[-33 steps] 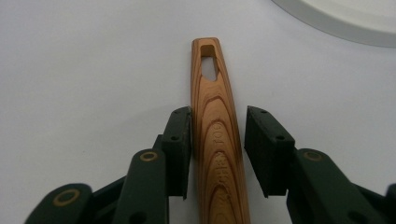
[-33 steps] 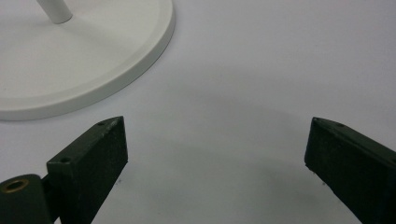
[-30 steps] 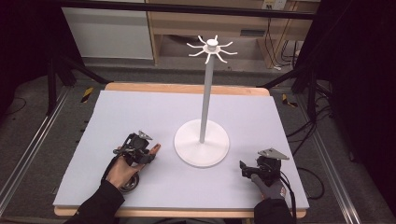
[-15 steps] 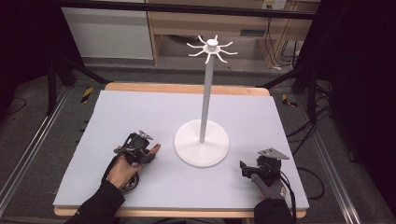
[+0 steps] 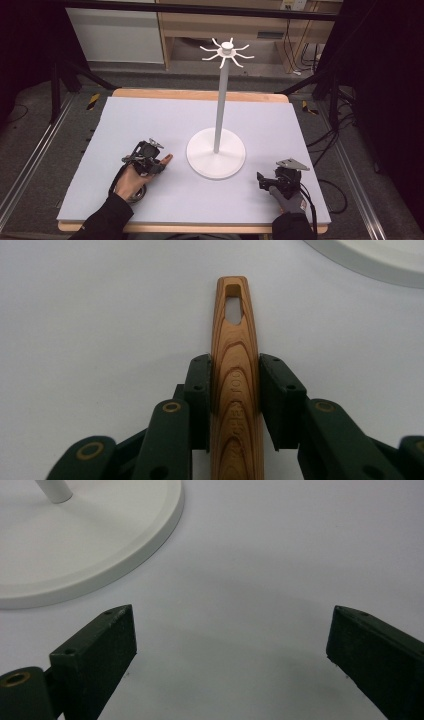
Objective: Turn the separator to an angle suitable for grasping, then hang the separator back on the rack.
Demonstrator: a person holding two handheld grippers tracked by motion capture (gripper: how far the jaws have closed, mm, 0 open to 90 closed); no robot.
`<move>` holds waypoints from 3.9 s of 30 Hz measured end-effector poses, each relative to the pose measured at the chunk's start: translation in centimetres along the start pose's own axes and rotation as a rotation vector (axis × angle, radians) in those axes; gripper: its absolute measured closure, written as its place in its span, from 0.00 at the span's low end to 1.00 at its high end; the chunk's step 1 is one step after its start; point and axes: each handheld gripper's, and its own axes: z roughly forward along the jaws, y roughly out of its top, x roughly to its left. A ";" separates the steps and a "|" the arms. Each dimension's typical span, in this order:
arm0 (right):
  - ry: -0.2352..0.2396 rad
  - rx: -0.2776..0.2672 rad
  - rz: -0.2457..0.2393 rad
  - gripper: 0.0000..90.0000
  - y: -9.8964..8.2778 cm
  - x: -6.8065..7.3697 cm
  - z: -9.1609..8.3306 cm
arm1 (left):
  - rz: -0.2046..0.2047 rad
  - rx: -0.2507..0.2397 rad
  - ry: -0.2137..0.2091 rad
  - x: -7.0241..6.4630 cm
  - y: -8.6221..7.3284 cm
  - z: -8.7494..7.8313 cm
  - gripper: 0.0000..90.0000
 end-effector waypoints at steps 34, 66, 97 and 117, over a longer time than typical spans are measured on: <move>-0.003 0.002 -0.001 0.07 0.0 0.0 0.0 | -0.054 -0.201 -0.045 0.9 -0.2 -5.3 0.75; -0.022 -0.016 0.002 0.07 0.1 -0.1 -0.2 | -0.108 -0.638 -0.007 0.9 -1.3 -12.7 0.75; -0.030 -0.041 0.000 0.07 0.2 -0.3 -0.3 | -0.071 -0.826 -0.073 -1.0 0.1 -17.2 0.74; -0.027 -0.039 0.003 0.07 0.2 -0.1 -0.3 | -0.032 -0.911 -0.097 -2.7 4.4 -20.1 0.74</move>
